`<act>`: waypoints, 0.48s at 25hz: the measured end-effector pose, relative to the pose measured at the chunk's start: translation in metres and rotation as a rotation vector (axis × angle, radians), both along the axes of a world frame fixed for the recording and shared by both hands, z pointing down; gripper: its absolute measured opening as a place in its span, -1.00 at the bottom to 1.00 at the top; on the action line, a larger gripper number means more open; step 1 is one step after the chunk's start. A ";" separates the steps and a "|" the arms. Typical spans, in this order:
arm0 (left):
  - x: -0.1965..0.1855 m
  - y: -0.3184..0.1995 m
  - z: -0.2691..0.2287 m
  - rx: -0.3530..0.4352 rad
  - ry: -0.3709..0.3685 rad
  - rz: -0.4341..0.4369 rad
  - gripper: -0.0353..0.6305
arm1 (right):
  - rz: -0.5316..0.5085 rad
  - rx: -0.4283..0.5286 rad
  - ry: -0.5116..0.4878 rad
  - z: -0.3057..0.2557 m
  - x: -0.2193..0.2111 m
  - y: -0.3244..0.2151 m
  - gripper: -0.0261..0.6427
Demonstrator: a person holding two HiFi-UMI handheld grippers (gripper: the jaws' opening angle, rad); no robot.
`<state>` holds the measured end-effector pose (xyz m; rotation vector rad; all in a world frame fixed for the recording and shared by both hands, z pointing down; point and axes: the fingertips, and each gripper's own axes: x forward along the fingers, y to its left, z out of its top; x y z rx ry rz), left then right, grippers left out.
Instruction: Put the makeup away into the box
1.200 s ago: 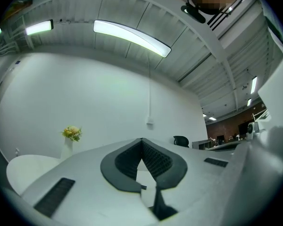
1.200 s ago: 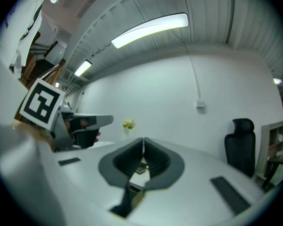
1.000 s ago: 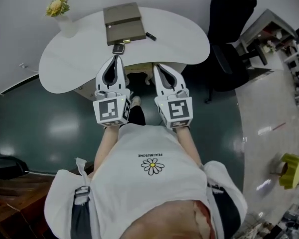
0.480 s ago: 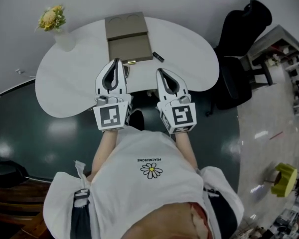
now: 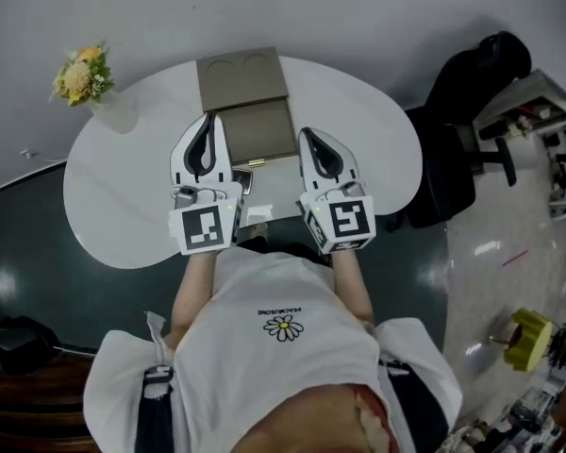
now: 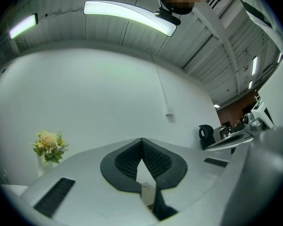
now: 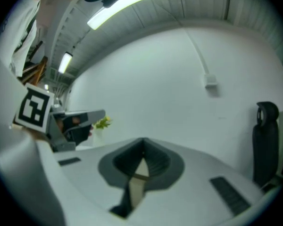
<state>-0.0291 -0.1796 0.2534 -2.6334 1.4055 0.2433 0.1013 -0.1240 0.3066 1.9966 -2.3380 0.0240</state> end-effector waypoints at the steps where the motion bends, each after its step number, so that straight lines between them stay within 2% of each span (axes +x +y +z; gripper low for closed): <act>1: 0.000 -0.007 -0.001 0.003 -0.004 -0.004 -0.83 | 0.001 -0.012 -0.005 0.002 0.001 -0.007 -0.83; 5: 0.003 -0.017 0.002 -0.012 -0.002 -0.028 -0.83 | -0.011 -0.053 -0.004 0.007 0.007 -0.023 -0.83; 12: 0.018 -0.023 0.006 -0.015 -0.017 -0.106 -0.83 | -0.071 -0.031 -0.014 0.003 0.027 -0.041 -0.83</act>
